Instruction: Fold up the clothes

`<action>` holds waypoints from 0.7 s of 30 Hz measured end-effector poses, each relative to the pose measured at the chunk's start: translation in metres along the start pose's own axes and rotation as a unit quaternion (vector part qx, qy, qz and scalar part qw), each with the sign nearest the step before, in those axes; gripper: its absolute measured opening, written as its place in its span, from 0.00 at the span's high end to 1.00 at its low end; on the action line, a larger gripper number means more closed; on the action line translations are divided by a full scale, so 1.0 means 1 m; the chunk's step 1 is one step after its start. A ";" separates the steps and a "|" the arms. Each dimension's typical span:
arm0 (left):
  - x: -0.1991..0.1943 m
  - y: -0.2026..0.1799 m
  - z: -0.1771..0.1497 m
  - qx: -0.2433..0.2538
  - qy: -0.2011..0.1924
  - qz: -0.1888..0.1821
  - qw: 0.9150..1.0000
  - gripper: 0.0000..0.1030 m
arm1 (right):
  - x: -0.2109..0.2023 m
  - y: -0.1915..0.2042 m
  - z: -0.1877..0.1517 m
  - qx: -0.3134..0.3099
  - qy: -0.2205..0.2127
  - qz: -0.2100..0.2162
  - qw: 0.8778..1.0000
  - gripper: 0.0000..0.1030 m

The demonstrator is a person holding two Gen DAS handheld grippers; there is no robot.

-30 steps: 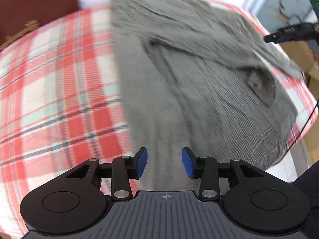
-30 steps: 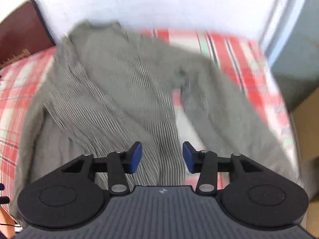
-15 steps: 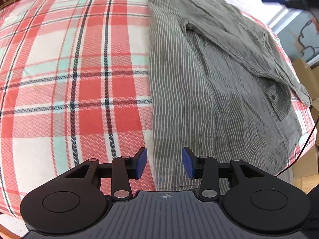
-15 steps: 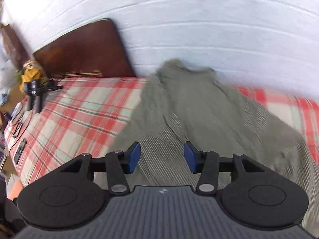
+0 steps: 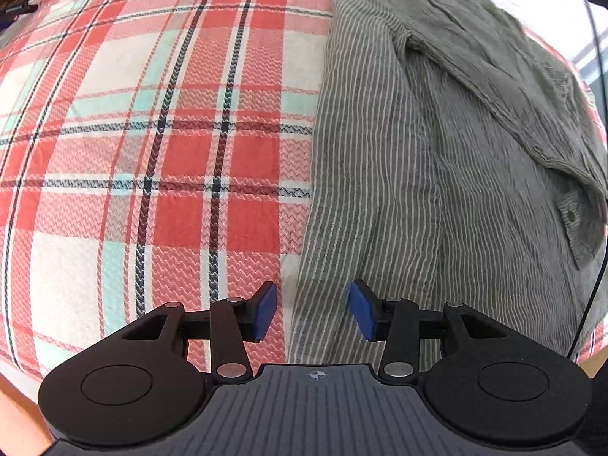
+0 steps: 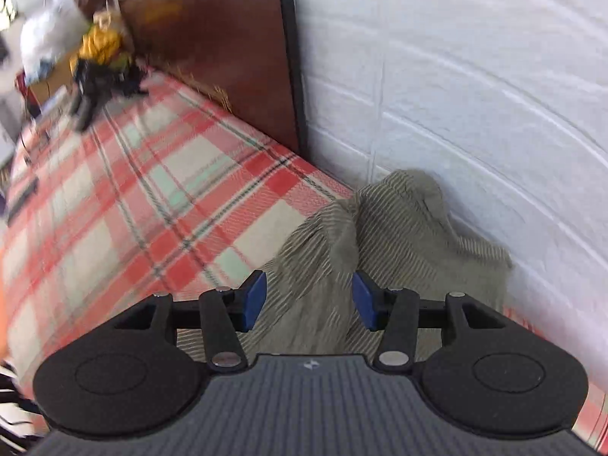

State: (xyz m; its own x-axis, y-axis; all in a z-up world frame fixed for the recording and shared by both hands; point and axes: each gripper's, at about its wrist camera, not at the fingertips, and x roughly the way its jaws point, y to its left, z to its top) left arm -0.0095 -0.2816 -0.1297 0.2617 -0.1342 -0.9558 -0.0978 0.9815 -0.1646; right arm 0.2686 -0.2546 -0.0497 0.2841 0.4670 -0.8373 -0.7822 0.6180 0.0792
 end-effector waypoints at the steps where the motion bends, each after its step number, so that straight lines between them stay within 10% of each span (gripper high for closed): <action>1: 0.001 0.000 0.000 -0.005 0.003 0.003 1.000 0.43 | 0.010 -0.003 0.003 -0.003 0.003 -0.001 1.000 0.47; 8: 0.003 0.001 0.001 -0.021 0.015 0.010 1.000 0.44 | 0.052 -0.019 0.016 -0.009 0.019 0.011 1.000 0.47; 11: 0.002 0.003 -0.002 -0.022 0.017 0.011 1.000 0.73 | 0.064 -0.021 0.020 -0.010 0.027 0.020 0.999 0.48; 14: 0.000 0.004 -0.006 -0.028 0.017 0.010 0.999 0.95 | 0.071 -0.023 0.024 -0.004 0.051 0.045 0.998 0.94; 21: -0.011 0.003 -0.025 -0.053 0.003 0.023 0.998 1.00 | 0.052 -0.022 0.052 -0.001 -0.010 0.078 0.997 0.95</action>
State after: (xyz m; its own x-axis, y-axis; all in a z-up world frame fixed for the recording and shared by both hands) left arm -0.0366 -0.2805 -0.1259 0.2494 -0.0913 -0.9641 -0.2112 0.9665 -0.1461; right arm 0.3288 -0.2111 -0.0667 0.1710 0.5700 -0.8037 -0.8185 0.5362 0.2062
